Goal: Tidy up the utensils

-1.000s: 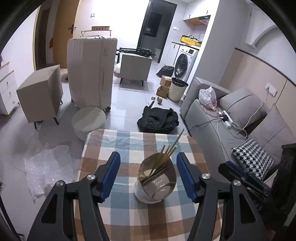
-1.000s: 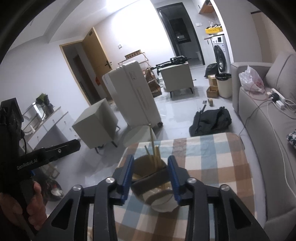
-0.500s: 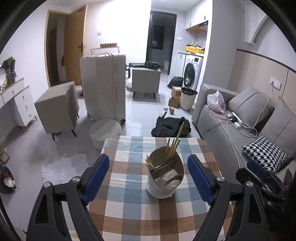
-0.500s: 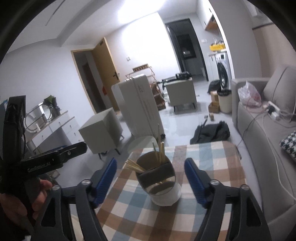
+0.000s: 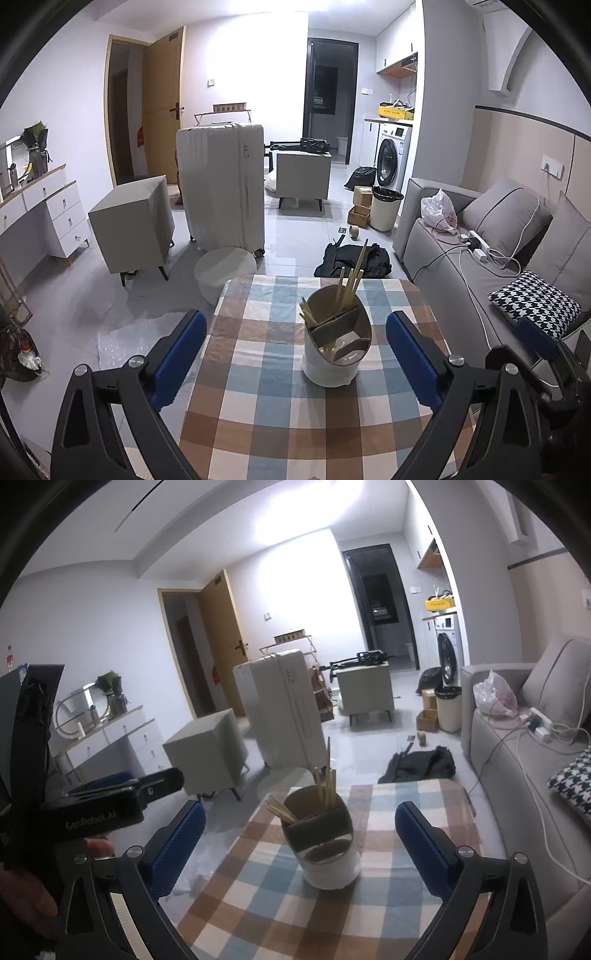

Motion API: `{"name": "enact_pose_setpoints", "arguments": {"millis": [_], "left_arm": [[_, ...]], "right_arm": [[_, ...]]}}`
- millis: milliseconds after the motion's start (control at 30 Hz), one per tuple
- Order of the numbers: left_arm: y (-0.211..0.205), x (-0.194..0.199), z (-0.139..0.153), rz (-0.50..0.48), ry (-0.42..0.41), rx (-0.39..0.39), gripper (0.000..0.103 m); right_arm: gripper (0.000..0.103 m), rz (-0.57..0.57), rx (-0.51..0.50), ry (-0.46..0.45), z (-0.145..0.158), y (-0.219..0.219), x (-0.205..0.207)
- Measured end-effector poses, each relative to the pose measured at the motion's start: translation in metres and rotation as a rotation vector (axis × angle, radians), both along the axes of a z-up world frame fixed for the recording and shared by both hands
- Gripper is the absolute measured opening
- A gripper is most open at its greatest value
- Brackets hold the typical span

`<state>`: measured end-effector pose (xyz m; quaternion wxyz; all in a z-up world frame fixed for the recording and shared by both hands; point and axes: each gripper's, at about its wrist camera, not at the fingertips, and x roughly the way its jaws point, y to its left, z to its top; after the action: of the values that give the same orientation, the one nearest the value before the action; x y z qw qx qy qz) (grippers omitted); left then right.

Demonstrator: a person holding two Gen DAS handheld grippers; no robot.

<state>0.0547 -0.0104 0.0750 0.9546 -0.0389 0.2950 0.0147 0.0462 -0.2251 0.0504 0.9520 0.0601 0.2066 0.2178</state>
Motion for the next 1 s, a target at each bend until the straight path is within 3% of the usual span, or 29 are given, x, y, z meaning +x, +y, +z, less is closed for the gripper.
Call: {"name": "enact_pose_setpoints", "arguments": {"millis": [1000], "left_arm": [[-0.002, -0.017, -0.004, 0.019, -0.005, 0.005, 0.095]], "right_arm": [[0.103, -0.014, -0.024, 0.000, 0.003, 0.000, -0.009]]}}
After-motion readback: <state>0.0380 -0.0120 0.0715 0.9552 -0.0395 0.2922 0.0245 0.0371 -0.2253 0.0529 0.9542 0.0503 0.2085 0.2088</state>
